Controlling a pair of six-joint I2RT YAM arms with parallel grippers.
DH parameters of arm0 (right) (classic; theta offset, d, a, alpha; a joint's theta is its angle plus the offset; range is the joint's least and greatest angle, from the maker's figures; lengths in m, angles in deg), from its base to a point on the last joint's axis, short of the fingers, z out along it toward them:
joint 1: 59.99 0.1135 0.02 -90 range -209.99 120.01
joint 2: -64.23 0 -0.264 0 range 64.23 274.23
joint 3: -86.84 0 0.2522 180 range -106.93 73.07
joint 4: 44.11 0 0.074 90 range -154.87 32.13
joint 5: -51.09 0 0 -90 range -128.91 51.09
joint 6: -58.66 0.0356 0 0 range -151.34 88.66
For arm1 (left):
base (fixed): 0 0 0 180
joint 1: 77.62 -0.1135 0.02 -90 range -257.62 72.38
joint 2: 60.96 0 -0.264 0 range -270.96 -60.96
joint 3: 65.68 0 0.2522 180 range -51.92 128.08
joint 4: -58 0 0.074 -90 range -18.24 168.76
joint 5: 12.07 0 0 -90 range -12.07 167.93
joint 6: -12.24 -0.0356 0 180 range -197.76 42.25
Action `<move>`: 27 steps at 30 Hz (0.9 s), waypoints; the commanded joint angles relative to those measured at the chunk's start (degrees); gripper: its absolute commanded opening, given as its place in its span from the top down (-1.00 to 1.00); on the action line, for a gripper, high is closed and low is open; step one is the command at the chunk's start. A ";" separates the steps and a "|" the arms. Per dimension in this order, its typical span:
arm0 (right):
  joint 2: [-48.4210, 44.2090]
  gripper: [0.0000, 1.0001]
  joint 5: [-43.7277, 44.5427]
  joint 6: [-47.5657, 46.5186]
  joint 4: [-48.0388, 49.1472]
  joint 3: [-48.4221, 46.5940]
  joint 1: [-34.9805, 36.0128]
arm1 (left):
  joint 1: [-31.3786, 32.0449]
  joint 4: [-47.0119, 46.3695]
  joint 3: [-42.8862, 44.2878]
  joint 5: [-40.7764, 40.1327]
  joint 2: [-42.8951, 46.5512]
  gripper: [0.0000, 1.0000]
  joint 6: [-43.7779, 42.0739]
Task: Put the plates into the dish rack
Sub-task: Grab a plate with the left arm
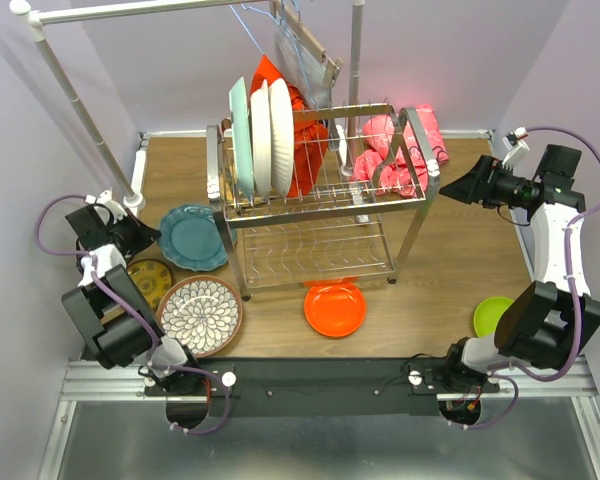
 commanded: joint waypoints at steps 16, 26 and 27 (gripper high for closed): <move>0.20 -0.94 1.42 -0.48 -0.84 -0.49 -0.11 | -0.02 -13.43 4.06 7.39 -19.17 0.82 -1.93; 0.38 -0.94 1.68 -0.22 -0.84 -0.49 -0.11 | -0.02 -10.01 4.05 2.74 -20.31 0.11 -3.86; 0.38 -0.94 1.68 -0.30 -0.84 -0.49 -0.11 | -0.02 -8.52 4.23 2.21 -20.31 0.10 -4.56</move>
